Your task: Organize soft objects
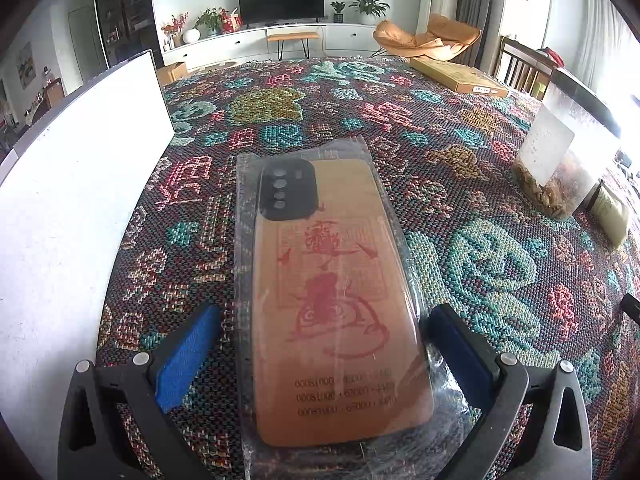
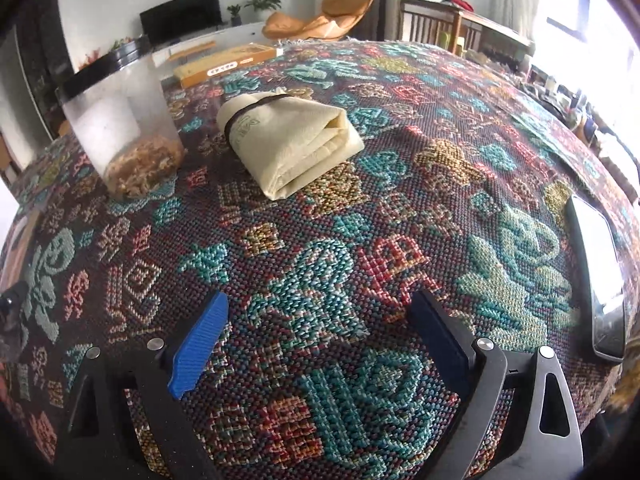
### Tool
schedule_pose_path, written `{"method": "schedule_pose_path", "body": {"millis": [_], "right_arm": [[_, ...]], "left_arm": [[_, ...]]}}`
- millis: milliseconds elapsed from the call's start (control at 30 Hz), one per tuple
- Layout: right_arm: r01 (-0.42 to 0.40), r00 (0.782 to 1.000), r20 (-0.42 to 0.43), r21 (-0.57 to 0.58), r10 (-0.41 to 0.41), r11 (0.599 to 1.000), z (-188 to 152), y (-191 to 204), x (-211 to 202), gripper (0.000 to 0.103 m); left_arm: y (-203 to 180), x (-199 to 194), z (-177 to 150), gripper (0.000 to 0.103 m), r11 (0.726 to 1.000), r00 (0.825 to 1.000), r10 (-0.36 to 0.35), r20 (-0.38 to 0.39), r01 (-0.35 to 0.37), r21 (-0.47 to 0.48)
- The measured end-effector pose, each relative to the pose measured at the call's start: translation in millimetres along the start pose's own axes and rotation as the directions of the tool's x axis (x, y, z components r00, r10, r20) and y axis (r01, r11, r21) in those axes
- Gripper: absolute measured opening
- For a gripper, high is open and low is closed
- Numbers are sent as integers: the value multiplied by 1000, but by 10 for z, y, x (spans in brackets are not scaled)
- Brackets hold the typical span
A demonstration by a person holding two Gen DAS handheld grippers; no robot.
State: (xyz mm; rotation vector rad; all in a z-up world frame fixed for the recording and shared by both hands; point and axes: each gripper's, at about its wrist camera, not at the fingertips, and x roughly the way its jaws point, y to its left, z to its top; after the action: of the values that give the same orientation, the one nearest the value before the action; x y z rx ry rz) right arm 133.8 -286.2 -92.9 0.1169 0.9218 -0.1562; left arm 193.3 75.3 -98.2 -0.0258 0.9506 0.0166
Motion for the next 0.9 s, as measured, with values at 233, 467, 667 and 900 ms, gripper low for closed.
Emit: {"method": "schedule_pose_path", "body": {"millis": [233,467,667,900], "right_arm": [[15,1000,-4,-15,-15,1000,6,98,27,95],[12,1000,-4,-15,-12,1000,8,142,41,96],[12,1000,-4,-15,-12,1000,7,141,33,96],[12,1000,-4,-15,-12,1000,5,141,31,96]], "left_arm": [[0,0,0,103,1000,1000,0,0,0,0],[0,0,0,103,1000,1000,0,0,0,0],[-1,0,0,103,1000,1000,0,0,0,0],[0,-2,1,103,1000,1000,0,0,0,0]]}}
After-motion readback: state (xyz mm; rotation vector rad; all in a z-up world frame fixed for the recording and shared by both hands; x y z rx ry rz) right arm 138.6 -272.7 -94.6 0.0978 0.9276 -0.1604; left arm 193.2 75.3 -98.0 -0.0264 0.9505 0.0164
